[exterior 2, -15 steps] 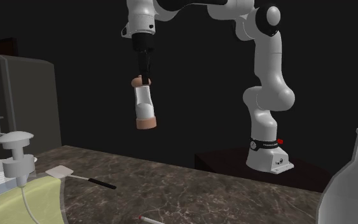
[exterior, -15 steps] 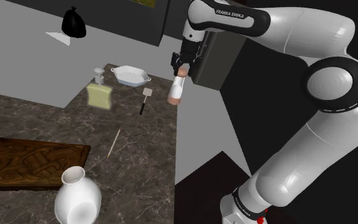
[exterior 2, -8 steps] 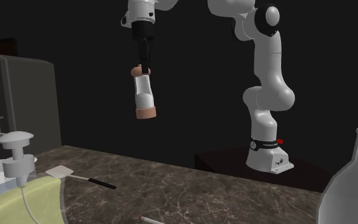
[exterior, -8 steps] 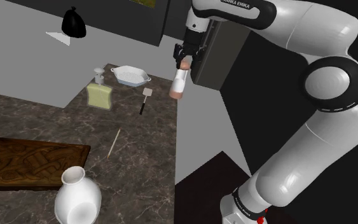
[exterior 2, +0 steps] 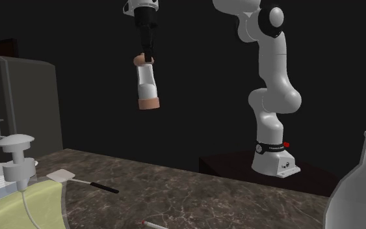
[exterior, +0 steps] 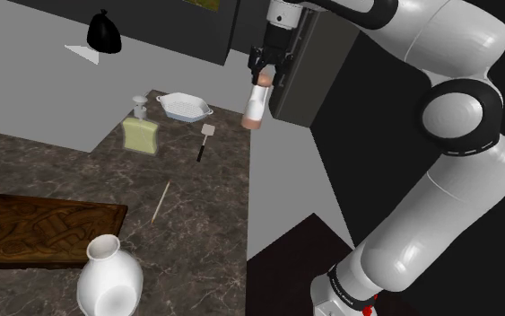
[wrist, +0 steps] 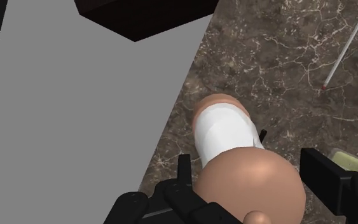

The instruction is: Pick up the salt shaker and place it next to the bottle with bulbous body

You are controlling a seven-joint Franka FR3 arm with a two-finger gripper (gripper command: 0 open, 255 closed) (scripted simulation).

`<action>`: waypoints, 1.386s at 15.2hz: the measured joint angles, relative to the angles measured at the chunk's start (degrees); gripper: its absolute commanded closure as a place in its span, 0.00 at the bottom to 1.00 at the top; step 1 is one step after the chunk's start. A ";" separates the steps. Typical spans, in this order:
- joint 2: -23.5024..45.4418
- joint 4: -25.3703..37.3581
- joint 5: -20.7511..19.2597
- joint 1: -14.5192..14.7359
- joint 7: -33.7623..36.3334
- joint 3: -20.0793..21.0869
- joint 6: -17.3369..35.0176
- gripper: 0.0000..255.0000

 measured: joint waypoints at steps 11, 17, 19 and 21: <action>4.92 15.43 -0.14 0.08 -0.10 0.02 -10.51 1.00; 6.82 22.26 -0.21 1.02 1.25 0.54 -15.49 1.00; 4.67 19.25 -0.12 2.50 3.65 1.49 -14.64 1.00; 0.93 13.84 0.12 3.64 5.75 2.34 -12.98 1.00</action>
